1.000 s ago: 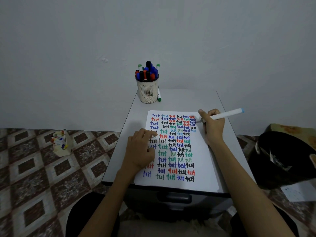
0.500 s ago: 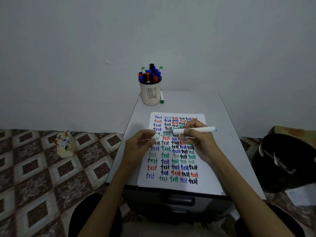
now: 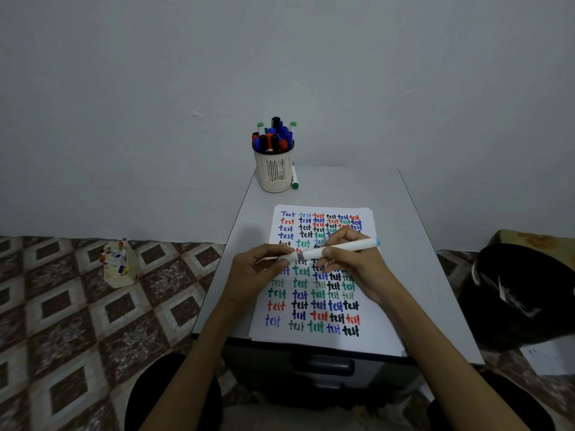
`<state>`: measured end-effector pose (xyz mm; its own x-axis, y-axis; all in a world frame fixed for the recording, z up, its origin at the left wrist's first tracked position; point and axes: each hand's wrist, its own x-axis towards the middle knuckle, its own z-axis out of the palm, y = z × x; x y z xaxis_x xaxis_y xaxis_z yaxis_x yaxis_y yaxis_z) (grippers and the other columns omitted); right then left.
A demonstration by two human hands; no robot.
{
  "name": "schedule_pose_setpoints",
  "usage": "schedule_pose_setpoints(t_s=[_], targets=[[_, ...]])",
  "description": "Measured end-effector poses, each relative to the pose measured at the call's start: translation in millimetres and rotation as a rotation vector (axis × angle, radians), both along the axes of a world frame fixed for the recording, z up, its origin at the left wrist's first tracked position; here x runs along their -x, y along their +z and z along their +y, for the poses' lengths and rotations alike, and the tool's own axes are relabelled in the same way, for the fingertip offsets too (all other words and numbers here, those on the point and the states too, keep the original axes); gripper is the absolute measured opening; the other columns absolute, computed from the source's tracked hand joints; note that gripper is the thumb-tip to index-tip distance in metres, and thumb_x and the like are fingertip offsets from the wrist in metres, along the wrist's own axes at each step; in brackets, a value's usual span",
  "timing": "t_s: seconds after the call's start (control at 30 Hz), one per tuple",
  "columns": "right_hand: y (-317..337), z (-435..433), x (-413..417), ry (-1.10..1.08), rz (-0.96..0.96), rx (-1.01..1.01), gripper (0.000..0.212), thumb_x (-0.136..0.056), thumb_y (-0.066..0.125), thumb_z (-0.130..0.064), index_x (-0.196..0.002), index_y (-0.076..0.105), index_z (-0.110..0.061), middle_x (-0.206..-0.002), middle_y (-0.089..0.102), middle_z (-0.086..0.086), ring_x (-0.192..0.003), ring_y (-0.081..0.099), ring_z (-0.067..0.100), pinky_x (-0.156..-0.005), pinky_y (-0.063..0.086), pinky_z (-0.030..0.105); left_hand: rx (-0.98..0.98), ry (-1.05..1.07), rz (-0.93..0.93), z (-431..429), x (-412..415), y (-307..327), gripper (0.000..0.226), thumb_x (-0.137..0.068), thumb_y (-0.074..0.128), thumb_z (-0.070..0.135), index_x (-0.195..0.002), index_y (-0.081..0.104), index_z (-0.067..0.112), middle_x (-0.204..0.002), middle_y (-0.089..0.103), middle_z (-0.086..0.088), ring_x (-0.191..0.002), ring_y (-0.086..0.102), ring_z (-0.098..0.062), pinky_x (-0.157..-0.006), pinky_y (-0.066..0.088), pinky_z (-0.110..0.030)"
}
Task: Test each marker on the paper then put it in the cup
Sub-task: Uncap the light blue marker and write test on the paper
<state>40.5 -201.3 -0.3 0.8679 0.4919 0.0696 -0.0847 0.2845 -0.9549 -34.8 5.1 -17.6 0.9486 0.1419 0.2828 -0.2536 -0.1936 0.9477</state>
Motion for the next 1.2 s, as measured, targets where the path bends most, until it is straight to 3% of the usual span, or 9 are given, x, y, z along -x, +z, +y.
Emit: schedule_pose_setpoints(t_s=[0.17,0.27,0.4,0.57,0.67,0.8,1.0,1.2], targets=[[2,-2,0,0.058,0.056,-0.033,0.015,-0.076,0.071,0.006,-0.086,0.065,-0.004,-0.095,0.070,0.027,-0.081,0.072,0.036,-0.068,0.061,0.032,0.069,0.006,-0.030,2,-1,2,0.022,-0.079,0.068,0.007,-0.101,0.068,0.006,-0.100,0.072,-0.007,-0.093,0.068,-0.020,-0.081,0.055,-0.030],[2,-3,0,0.188,0.111,-0.086,0.018,-0.082,0.057,-0.001,-0.097,0.067,0.001,-0.112,0.065,0.030,-0.095,0.069,0.040,-0.075,0.060,0.035,0.142,-0.001,-0.009,0,0,4,0.022,-0.077,0.067,0.009,-0.099,0.068,0.007,-0.092,0.073,-0.008,-0.083,0.071,-0.022,-0.075,0.055,-0.025],[4,-4,-1,0.052,0.080,-0.054,0.010,-0.080,0.064,0.006,-0.089,0.068,0.003,-0.091,0.070,0.024,-0.077,0.072,0.035,-0.066,0.061,0.031,0.170,0.006,0.013,0,0,4,0.020,-0.077,0.067,0.011,-0.097,0.069,0.007,-0.088,0.074,-0.009,-0.080,0.071,-0.022,-0.073,0.055,-0.024],[3,-5,-2,-0.116,-0.017,-0.002,0.021,-0.066,0.074,0.006,-0.084,0.063,0.008,-0.071,0.068,0.022,-0.056,0.068,0.027,-0.054,0.058,0.028,0.176,0.016,0.021,1,0,3,0.018,-0.078,0.067,0.003,-0.095,0.069,0.007,-0.085,0.074,-0.007,-0.079,0.071,-0.021,-0.071,0.055,-0.022],[2,-5,-2,-0.129,-0.028,0.017,0.023,-0.065,0.075,0.009,-0.085,0.065,0.012,-0.070,0.068,0.025,-0.054,0.067,0.029,-0.053,0.058,0.029,0.177,0.017,0.021,1,1,5,0.022,-0.077,0.068,-0.002,-0.096,0.069,0.009,-0.086,0.074,-0.003,-0.080,0.071,-0.018,-0.071,0.054,-0.020],[1,-4,-2,-0.112,-0.033,0.059,0.015,-0.070,0.073,0.013,-0.084,0.068,0.010,-0.070,0.069,0.023,-0.055,0.068,0.028,-0.052,0.058,0.028,0.154,0.028,0.015,1,2,6,0.023,-0.073,0.070,0.008,-0.095,0.070,0.011,-0.088,0.074,-0.003,-0.082,0.071,-0.019,-0.072,0.054,-0.021],[-4,-6,0,-0.031,-0.128,0.157,0.015,-0.077,0.076,-0.007,-0.091,0.076,-0.003,-0.075,0.069,0.027,-0.041,0.058,0.019,-0.038,0.043,0.020,0.151,0.029,0.048,5,1,5,0.022,-0.069,0.072,0.010,-0.091,0.071,0.009,-0.088,0.074,-0.006,-0.083,0.071,-0.023,-0.072,0.056,-0.024],[-5,-10,-2,0.009,-0.141,0.146,0.017,-0.075,0.076,-0.012,-0.090,0.078,-0.005,-0.073,0.070,0.025,-0.041,0.056,0.018,-0.039,0.041,0.020,0.064,0.023,0.046,3,0,4,0.022,-0.072,0.072,-0.004,-0.089,0.071,0.009,-0.085,0.074,-0.004,-0.077,0.072,-0.021,-0.068,0.055,-0.021]])
